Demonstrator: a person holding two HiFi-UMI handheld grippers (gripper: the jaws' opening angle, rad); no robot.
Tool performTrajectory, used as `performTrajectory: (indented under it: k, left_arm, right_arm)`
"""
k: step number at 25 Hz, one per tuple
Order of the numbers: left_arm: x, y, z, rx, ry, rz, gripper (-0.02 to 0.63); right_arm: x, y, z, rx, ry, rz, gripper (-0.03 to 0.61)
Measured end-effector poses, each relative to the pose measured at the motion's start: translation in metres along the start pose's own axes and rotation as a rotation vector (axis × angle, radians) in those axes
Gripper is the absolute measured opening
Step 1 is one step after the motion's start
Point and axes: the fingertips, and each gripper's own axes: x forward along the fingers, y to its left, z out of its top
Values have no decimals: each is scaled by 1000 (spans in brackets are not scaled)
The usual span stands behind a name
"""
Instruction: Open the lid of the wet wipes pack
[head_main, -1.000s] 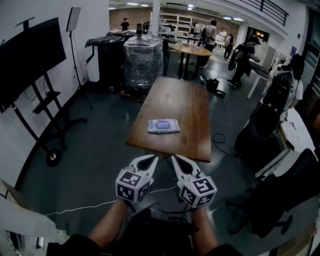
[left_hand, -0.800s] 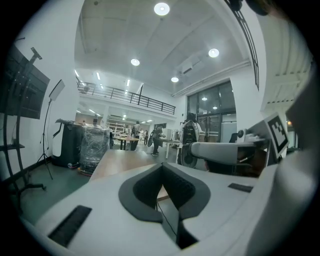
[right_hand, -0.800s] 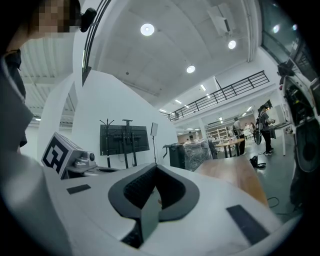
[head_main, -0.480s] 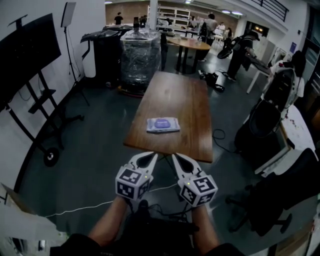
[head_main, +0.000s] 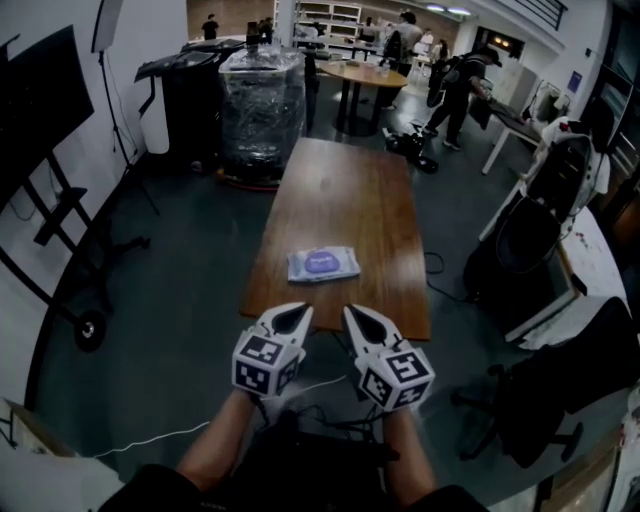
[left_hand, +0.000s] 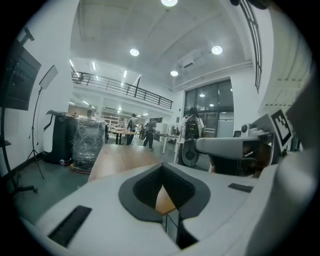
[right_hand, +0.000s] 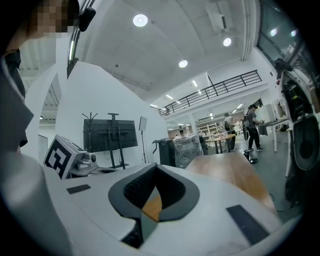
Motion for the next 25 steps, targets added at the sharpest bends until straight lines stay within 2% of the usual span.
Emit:
performTrajectory:
  k: [7,14,18,25]
  left_arm:
    - [32,32,-1,-3,38,-49,5]
    - [63,46,-5,-18,66,-60,5]
    - [85,55,-5,-16,79,-35,5]
    - [127,70,-9,-1,111,50,5]
  right_arm:
    - [42,-16,10,-9,1,-41,9]
    - [66,-42,3,6,35,-51,10]
    - [81,-65,2,10,44,-34,9]
    - [106,-110,-11,-28,102,56,11]
